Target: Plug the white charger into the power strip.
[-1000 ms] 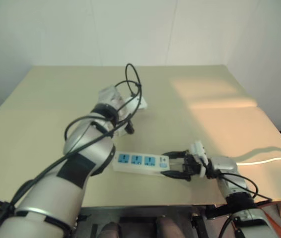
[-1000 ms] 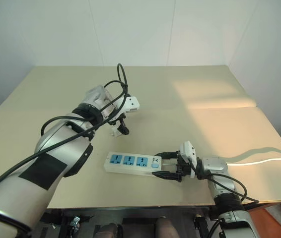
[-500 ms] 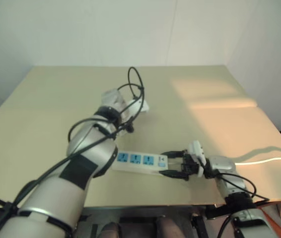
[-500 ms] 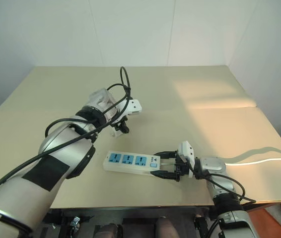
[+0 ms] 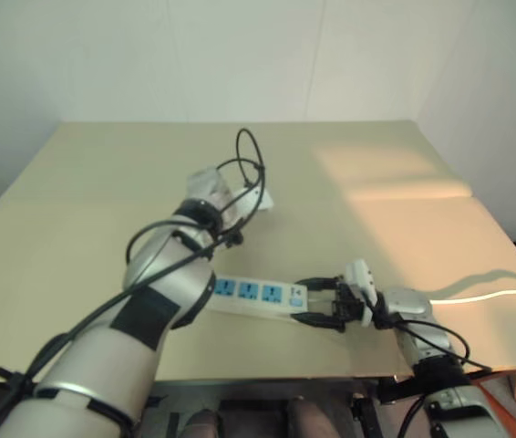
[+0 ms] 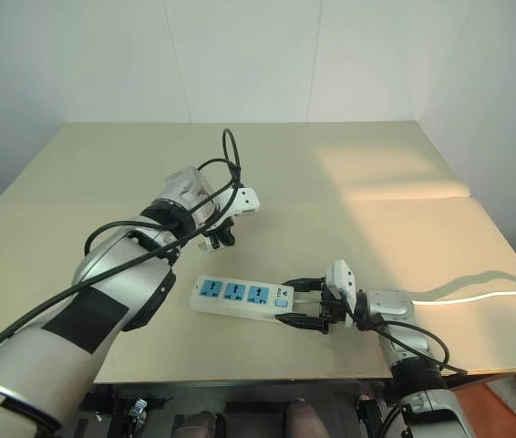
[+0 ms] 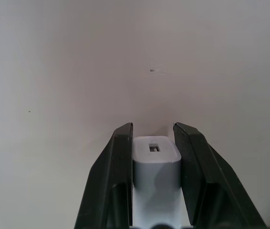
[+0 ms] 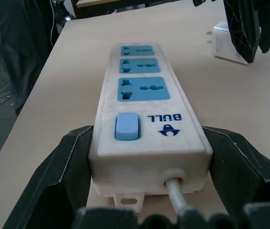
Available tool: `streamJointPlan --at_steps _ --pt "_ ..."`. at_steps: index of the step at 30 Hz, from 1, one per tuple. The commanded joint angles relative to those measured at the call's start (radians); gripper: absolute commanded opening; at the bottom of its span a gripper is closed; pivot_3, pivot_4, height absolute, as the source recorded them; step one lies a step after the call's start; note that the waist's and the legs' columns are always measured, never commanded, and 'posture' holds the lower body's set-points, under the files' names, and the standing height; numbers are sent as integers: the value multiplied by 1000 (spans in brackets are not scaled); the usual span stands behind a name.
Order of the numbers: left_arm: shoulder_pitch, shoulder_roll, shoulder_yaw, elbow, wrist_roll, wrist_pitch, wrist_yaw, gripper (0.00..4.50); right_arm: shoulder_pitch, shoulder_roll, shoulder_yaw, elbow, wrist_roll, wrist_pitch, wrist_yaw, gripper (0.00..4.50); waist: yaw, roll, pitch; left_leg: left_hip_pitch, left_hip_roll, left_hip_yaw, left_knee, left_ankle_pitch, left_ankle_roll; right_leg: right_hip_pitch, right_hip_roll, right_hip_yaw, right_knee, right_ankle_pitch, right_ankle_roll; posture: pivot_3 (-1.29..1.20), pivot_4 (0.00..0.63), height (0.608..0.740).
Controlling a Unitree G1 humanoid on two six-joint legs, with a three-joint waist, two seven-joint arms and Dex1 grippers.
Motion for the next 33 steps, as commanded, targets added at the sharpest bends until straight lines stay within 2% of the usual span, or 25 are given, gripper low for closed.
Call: streamJointPlan --at_steps 1,5,8,9,12,15,18,23,30,33 --pt "-87 30 58 -27 -46 -31 -82 980 15 -9 -1 -29 -6 -4 -17 3382 0 0 0 0 0 0 0 0 0 0 0 0 0 0 0 0 150 740" --pt "-152 78 155 -60 -136 -43 -187 980 18 -17 -5 -49 4 7 -14 3382 0 0 0 -1 0 0 0 0 0 0 0 0 -1 0 0 0 150 740" --pt "-168 145 328 -124 -312 -56 -274 980 4 -24 -4 -44 12 9 9 3382 -1 0 0 -1 0 0 0 0 0 0 0 0 -1 0 0 0 150 740" --pt "-151 166 404 -157 -392 -59 -311 980 -5 -25 -3 -37 12 5 17 3382 -1 0 0 -1 0 0 0 0 0 0 0 0 0 0 0 0 150 740" --pt "-54 200 523 -290 -536 -96 -384 980 -33 -17 0 -11 12 -17 35 3382 -3 0 0 0 0 0 0 0 0 0 0 0 1 0 0 0 150 740" --pt "118 235 551 -541 -644 -11 -460 980 -77 1 8 46 -13 -75 43 3382 -5 1 -1 3 1 1 0 0 0 1 0 1 3 0 0 0 150 740" --pt "304 265 587 -744 -800 176 -521 980 -127 5 32 125 -41 -119 95 3382 -14 1 -1 5 2 1 0 0 0 1 0 1 4 0 0 0 150 740" --pt "534 257 608 -991 -916 162 -476 980 -184 15 43 251 -92 -246 109 3382 -21 1 -1 3 4 0 1 0 0 0 0 -1 5 1 -1 0 150 740" --pt "683 265 518 -1038 -903 30 -484 980 -241 21 47 374 -118 -348 126 3382 -23 1 -1 9 3 1 1 0 0 5 0 0 5 1 -2 0 150 740" --pt "722 242 533 -1020 -928 -88 -494 980 -240 26 44 382 -116 -365 119 3382 -23 1 -1 9 3 1 1 0 0 5 0 0 4 1 -2 0 150 740"
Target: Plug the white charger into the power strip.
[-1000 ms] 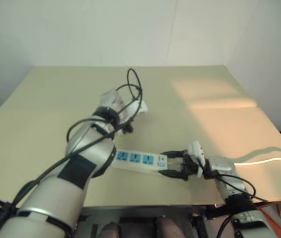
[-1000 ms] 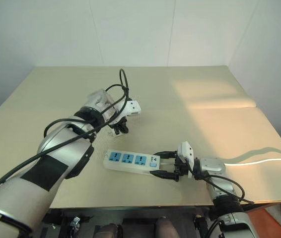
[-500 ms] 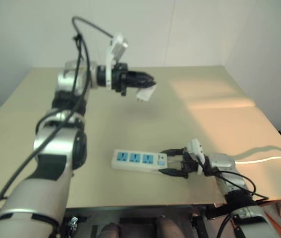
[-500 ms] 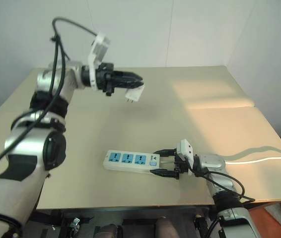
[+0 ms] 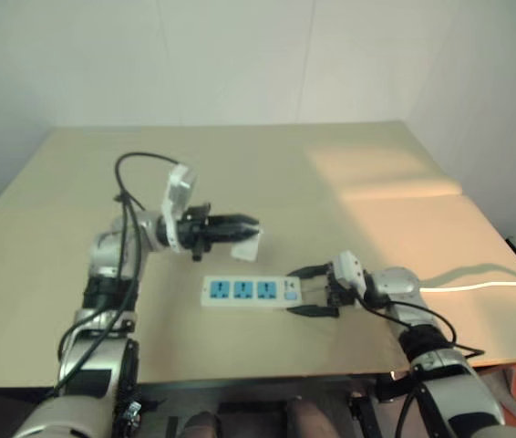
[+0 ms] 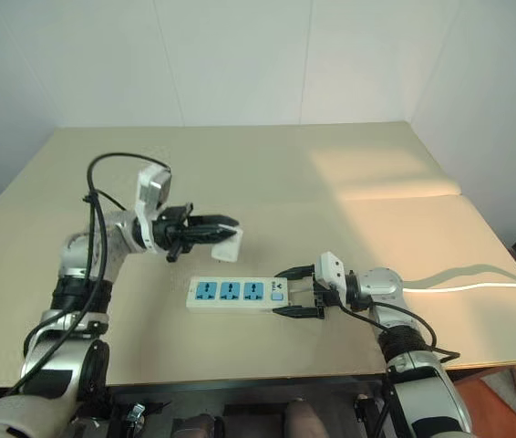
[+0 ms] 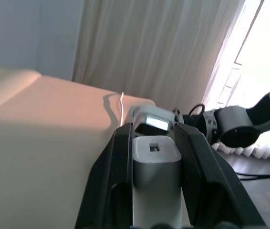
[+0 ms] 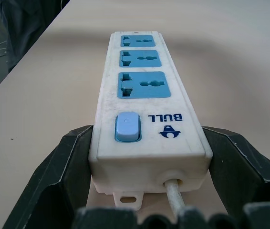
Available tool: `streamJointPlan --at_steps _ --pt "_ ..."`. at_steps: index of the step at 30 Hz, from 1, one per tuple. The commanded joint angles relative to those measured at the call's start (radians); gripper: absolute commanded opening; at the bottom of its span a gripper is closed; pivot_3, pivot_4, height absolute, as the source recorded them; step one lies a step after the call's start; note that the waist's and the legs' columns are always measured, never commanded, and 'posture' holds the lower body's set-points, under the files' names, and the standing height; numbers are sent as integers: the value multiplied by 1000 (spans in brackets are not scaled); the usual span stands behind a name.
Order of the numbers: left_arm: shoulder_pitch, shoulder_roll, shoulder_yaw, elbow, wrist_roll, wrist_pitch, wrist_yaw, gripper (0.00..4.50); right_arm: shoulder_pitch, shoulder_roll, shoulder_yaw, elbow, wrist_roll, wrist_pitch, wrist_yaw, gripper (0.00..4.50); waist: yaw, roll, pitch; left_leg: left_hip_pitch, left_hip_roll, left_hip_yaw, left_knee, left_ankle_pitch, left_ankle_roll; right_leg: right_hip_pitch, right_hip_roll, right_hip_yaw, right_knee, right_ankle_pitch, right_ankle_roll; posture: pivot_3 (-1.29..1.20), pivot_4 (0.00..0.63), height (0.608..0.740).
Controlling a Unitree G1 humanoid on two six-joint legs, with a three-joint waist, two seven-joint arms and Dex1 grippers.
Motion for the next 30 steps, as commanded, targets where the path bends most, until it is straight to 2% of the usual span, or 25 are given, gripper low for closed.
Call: streamJointPlan --at_steps 1,16,30 --pt "17 -16 25 -3 -39 -135 -19 980 -1 0 -1 17 -20 -36 -5 3382 0 0 0 0 0 0 0 0 0 0 0 0 0 0 0 0 150 740" --pt "94 -131 -55 102 -33 -297 -11 980 33 8 13 -27 -21 -11 -31 3382 -1 0 -2 0 0 0 0 0 0 0 0 0 0 0 0 0 150 740" --pt "95 -167 -74 201 -19 -379 5 980 7 -5 22 -5 -35 33 -16 3382 -1 0 -4 1 0 0 -1 0 0 1 1 0 -1 0 0 0 150 740"
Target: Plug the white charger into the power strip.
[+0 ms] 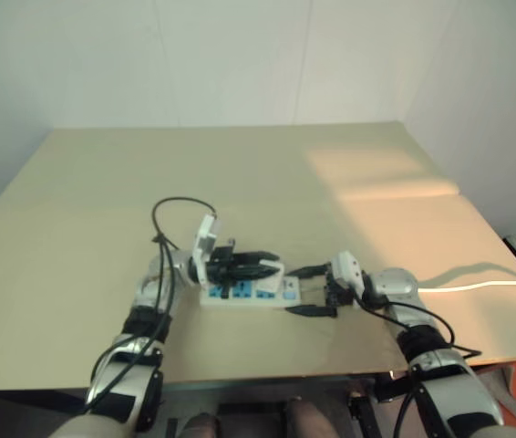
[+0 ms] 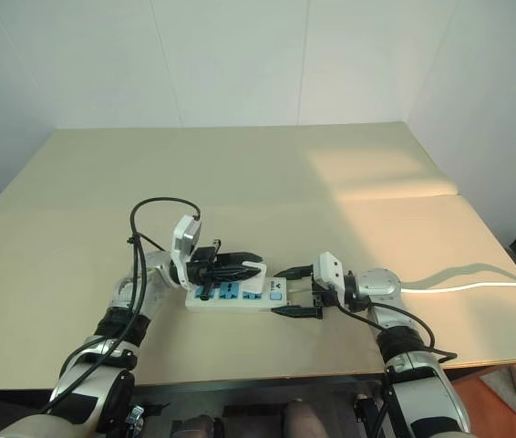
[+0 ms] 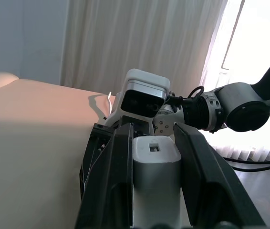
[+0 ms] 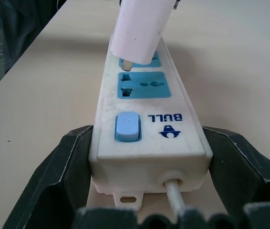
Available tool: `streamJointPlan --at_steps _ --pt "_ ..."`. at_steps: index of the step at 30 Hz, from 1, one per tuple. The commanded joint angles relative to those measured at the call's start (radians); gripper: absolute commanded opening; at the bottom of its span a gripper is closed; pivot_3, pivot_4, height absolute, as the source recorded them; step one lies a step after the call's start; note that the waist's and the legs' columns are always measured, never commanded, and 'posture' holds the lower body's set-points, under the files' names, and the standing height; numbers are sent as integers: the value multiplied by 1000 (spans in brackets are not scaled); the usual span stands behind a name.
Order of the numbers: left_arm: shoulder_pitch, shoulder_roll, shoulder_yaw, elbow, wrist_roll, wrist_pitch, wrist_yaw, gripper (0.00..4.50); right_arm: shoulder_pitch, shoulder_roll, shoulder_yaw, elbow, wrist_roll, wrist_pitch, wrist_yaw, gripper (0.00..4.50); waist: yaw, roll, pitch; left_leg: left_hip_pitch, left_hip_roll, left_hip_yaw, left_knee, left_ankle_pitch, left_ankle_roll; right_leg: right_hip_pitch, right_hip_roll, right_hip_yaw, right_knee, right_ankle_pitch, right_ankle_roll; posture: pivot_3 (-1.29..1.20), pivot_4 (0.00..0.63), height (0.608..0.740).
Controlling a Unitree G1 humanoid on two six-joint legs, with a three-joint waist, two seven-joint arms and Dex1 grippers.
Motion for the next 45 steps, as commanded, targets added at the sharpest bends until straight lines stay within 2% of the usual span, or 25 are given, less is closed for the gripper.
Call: streamJointPlan --at_steps 1,22,33,45 --pt "-7 -11 6 9 -3 -28 8 980 -1 -10 18 6 -34 8 6 3382 0 0 0 0 0 0 0 0 0 0 0 0 0 0 0 0 150 740" --pt "-39 -29 -14 178 69 -200 -39 980 26 -10 30 -66 -30 35 -12 3382 1 0 -1 2 0 0 -1 0 0 4 0 0 -2 0 0 0 150 740" --pt "10 60 -37 101 26 -197 -51 980 11 1 34 -44 -35 18 -15 3382 -5 0 -1 11 2 0 -4 0 0 12 2 0 -6 0 0 0 150 740" --pt "39 70 -44 72 29 -221 -50 980 18 3 35 -46 -36 11 -19 3382 -4 0 -1 12 2 0 -5 0 0 13 2 0 -7 0 0 0 150 740"
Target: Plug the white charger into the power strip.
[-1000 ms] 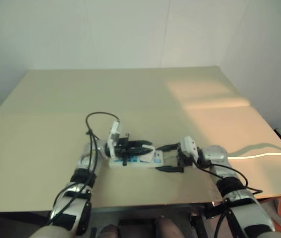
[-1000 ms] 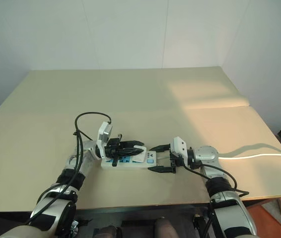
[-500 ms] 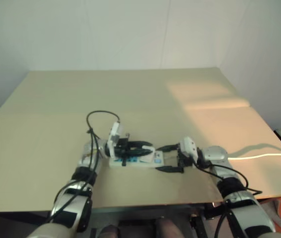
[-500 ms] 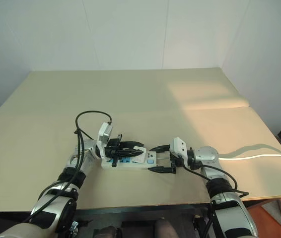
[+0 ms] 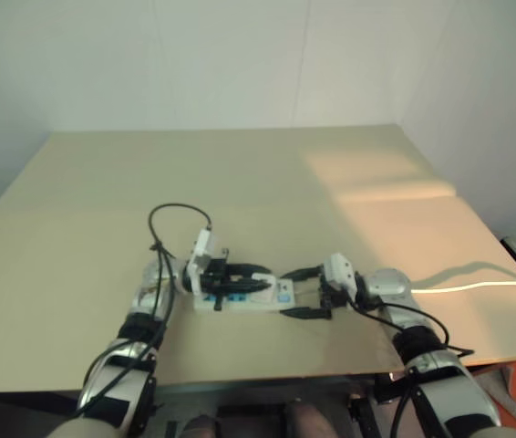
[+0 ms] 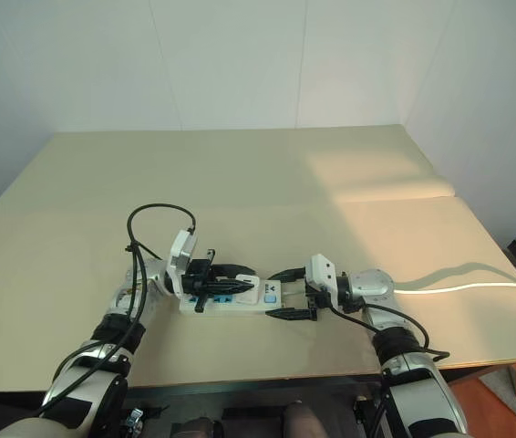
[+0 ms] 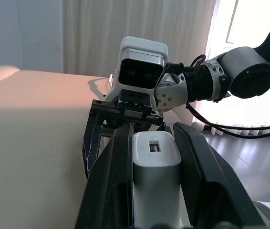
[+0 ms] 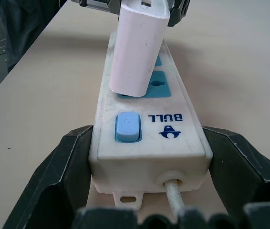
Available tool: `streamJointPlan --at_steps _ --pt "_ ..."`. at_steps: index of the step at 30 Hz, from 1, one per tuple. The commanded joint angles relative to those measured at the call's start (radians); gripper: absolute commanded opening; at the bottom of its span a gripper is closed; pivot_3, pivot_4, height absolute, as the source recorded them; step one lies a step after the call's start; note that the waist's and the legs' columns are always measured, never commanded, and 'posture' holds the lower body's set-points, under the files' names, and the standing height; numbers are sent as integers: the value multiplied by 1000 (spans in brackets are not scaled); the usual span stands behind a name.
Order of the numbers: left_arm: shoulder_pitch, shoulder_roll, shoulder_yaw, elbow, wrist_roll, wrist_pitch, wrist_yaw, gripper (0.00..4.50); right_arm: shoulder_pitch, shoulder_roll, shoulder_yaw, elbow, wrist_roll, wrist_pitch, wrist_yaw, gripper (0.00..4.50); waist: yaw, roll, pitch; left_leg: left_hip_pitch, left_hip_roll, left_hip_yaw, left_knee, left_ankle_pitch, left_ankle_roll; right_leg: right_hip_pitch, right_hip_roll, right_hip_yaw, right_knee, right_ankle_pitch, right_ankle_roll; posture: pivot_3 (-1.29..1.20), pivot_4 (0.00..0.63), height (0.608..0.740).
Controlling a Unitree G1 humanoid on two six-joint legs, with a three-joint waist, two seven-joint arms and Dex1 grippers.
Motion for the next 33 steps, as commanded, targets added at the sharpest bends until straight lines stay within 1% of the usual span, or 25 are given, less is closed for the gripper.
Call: streamJointPlan --at_steps 1,10,16,19,31,33 --pt "12 28 12 2 15 -30 -8 980 10 -12 4 -7 -16 -14 6 3382 0 0 0 0 0 0 0 0 0 0 0 0 0 0 0 0 150 740" --pt "66 32 6 30 43 -99 6 980 20 -13 0 -16 -12 -19 -1 3382 1 0 0 2 0 0 0 0 0 2 0 0 0 0 0 0 150 740" --pt "60 45 0 79 61 -128 4 980 18 -12 2 -14 -14 -21 -4 3382 1 0 -2 4 0 0 -1 0 0 3 0 0 -1 0 0 0 150 740" --pt "58 56 -23 83 68 -156 -8 980 17 -12 1 -11 -15 -22 -5 3382 1 0 -3 4 0 0 -1 0 0 4 0 0 -1 0 0 0 150 740" --pt "31 58 -42 130 75 -127 -3 980 20 -8 2 -11 -26 -36 -26 3382 1 0 -6 6 0 0 -1 0 0 6 1 0 -2 -1 1 0 150 740" --pt "31 57 -39 135 74 -132 -5 1712 19 -7 2 -9 -27 -36 -28 3382 1 0 -6 7 0 0 -1 0 0 8 1 0 -2 -1 1 0 150 740"
